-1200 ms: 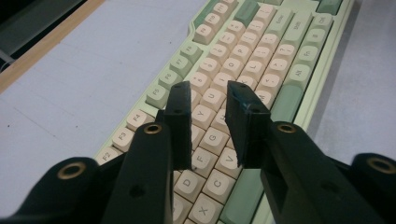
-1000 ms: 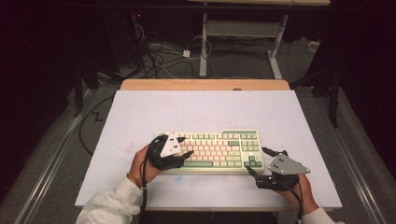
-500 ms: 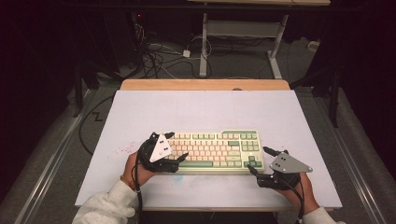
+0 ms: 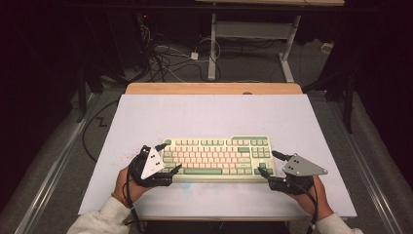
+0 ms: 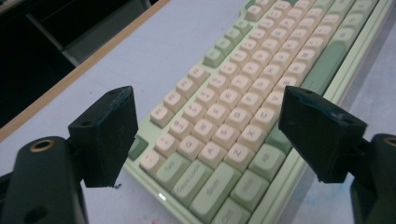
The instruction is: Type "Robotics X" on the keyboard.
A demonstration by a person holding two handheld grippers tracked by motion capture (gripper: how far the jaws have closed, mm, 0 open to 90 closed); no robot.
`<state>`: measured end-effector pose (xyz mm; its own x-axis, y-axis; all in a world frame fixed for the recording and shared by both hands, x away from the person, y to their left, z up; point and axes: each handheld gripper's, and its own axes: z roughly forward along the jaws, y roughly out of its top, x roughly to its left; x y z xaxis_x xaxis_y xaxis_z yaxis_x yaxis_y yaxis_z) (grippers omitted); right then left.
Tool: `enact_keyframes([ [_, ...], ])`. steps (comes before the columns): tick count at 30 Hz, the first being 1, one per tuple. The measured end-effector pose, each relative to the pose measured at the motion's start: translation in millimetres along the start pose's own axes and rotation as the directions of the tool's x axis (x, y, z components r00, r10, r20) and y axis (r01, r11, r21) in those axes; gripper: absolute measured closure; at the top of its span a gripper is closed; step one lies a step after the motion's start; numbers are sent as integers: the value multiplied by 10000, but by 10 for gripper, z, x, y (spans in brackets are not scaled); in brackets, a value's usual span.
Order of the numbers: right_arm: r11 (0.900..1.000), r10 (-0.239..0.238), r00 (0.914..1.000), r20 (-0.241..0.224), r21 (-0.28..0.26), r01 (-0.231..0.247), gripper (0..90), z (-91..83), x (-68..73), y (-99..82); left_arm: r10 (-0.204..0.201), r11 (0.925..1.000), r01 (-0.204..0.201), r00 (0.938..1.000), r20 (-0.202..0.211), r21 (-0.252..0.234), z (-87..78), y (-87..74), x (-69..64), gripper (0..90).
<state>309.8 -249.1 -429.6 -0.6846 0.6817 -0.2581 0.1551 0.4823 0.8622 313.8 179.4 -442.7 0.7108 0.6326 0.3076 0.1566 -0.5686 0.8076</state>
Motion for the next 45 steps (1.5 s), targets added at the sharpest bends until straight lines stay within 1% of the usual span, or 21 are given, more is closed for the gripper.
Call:
enact_keyframes([
  [2,10000,58,10000,-39,-53,-58,382,20,-14,33,-148,9999,149,9999,-38,68,-35,-55,4,190],
  [3,10000,70,9999,-98,-57,-71,411,32,-19,51,-178,9998,179,9998,-62,117,-50,-80,1,190],
  [5,9999,68,10000,-65,-79,-69,460,56,-22,85,-164,9994,167,9998,-93,307,-82,-125,-4,190],
  [7,9999,128,9996,-239,-88,-130,540,81,-34,114,-245,9990,249,9996,-126,365,-111,-174,-13,190],
  [9,9997,225,9993,-310,-51,-227,603,111,-47,137,-338,9985,344,9993,-141,425,-141,-221,-17,190],
  [11,9996,291,9983,-497,29,-290,679,148,-54,165,-375,9980,383,9991,-182,503,-169,-260,-19,190],
  [14,9992,310,9969,-724,278,-291,796,222,-54,219,-647,9964,659,9976,-248,528,-213,-320,-16,190],
  [17,9982,203,9949,-991,585,-145,896,316,-28,286,-819,9948,833,9963,-262,588,-244,-368,-27,190],
  [18,9980,154,9939,-1091,634,-85,900,352,-12,310,-823,9943,837,9963,-249,654,-252,-377,-26,190],
  [21,9950,-99,9904,-1375,966,234,900,483,53,375,-1009,9927,1026,9945,-291,637,-257,-399,-21,190],
  [27,9860,-388,9837,-1757,1533,663,900,800,182,478,-1025,9921,1041,9944,-258,706,-240,-409,-20,190],
  [30,9818,-564,9800,-1910,1677,891,900,939,233,529,-1018,9917,1030,9946,-192,766,-227,-414,-19,190],
  [31,9808,-514,9793,-1957,1749,864,900,982,250,543,-993,9918,1005,9949,-185,785,-224,-414,-21,190],
  [32,9795,-569,9782,-1996,1785,934,900,1026,266,556,-969,9920,981,9951,-179,800,-222,-414,-21,190],
  [35,9727,-730,9763,-2037,2015,1148,900,1140,323,577,-975,9920,984,9951,-161,789,-217,-414,-19,190],
  [39,9634,-813,9741,-2112,2337,1311,900,1267,372,568,-944,9922,948,9955,-91,808,-210,-414,-29,190],
  [40,9622,-822,9745,-2088,2380,1321,900,1284,376,573,-906,9924,910,9958,-86,826,-209,-414,-31,190],
  [44,9640,-734,9786,-1921,2380,1190,900,1337,367,592,-942,9925,942,9955,-40,779,-215,-413,-30,190],
  [45,9630,-735,9790,-1899,2418,1192,900,1347,360,595,-938,9925,937,9956,-26,790,-214,-413,-31,190],
])
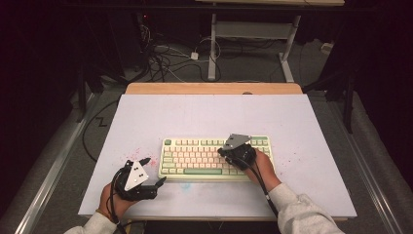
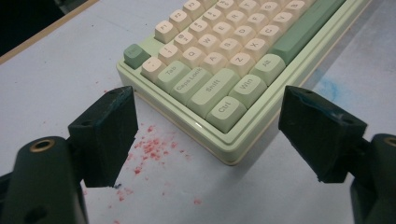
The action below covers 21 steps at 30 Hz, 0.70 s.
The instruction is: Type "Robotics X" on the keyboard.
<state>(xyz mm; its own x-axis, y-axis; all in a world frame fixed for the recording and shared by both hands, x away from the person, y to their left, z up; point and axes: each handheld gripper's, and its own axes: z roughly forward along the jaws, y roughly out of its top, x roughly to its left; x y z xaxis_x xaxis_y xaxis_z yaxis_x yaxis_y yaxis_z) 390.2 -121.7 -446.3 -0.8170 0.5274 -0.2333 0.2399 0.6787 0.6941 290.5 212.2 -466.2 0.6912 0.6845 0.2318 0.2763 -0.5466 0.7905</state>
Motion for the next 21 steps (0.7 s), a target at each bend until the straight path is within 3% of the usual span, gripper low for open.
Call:
enact_keyframes([
  [6,9989,-127,9999,30,449,126,900,81,7,13,81,9999,-82,10000,43,69,8,2,-5,190],
  [10,9986,-230,9997,42,473,228,900,60,21,22,101,9999,-101,9999,59,103,8,1,-3,190],
  [21,9979,164,9998,89,-626,-158,882,-206,-36,11,103,9998,-105,9999,89,168,21,2,-6,190],
])
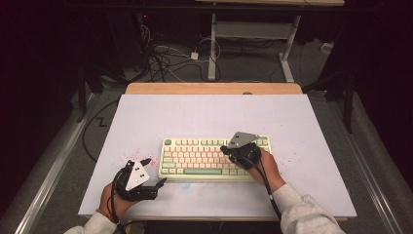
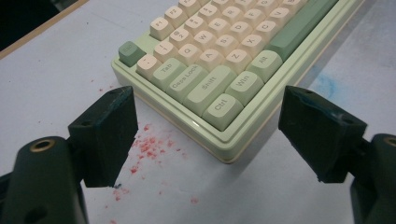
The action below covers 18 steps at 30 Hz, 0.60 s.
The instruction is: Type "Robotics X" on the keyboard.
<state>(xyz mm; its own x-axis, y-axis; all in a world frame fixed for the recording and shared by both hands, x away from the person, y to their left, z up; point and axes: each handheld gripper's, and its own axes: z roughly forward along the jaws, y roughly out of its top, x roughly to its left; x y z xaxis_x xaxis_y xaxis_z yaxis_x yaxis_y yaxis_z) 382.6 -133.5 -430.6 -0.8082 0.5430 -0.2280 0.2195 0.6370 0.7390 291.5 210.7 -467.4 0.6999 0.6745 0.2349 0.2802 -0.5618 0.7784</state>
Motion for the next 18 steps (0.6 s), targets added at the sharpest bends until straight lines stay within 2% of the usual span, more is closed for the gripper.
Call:
enact_keyframes([
  [4,9995,-18,10000,-40,-316,17,874,-64,-2,8,46,10000,-46,10000,12,71,9,1,-3,190],
  [12,9986,-40,10000,-12,-528,39,835,-122,22,21,40,10000,-40,10000,16,77,5,-1,-2,190],
  [18,9968,-3,10000,6,-793,4,719,-184,30,26,42,9999,-42,10000,13,94,2,-1,-2,190],
])
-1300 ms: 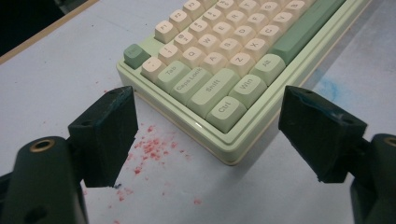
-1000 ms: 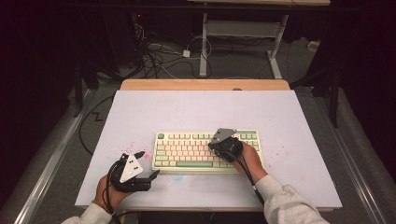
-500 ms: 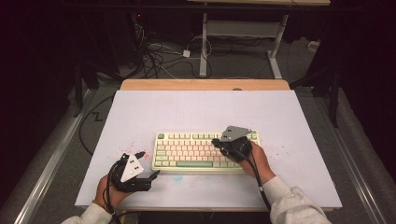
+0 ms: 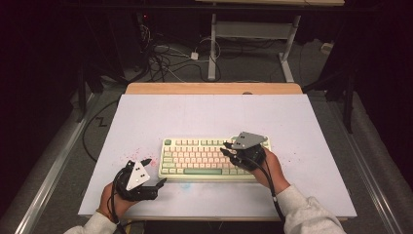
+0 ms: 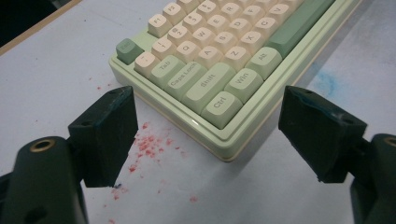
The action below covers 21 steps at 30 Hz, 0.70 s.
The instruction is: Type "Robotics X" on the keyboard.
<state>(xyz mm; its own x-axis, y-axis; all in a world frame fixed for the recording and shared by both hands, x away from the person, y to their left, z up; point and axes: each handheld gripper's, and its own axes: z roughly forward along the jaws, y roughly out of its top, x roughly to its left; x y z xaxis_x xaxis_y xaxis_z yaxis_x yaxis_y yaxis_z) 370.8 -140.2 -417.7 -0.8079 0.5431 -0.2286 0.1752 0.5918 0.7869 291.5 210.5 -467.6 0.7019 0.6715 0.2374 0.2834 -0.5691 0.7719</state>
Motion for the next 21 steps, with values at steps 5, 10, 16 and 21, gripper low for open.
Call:
enact_keyframes([
  [5,9997,-61,9999,92,-218,63,560,-50,7,-17,-3,10000,3,10000,-4,19,-3,-1,2,190],
  [10,9986,-219,9994,257,-467,231,377,-93,26,-59,59,10000,-58,9999,-83,63,-1,1,-1,190],
  [16,9968,-150,9990,413,-783,182,260,-166,35,-106,51,10000,-50,9999,-107,68,-8,1,1,190],
  [21,9947,-202,9972,721,-989,273,226,-257,45,-156,19,10000,-19,10000,-85,27,-13,7,-4,190],
])
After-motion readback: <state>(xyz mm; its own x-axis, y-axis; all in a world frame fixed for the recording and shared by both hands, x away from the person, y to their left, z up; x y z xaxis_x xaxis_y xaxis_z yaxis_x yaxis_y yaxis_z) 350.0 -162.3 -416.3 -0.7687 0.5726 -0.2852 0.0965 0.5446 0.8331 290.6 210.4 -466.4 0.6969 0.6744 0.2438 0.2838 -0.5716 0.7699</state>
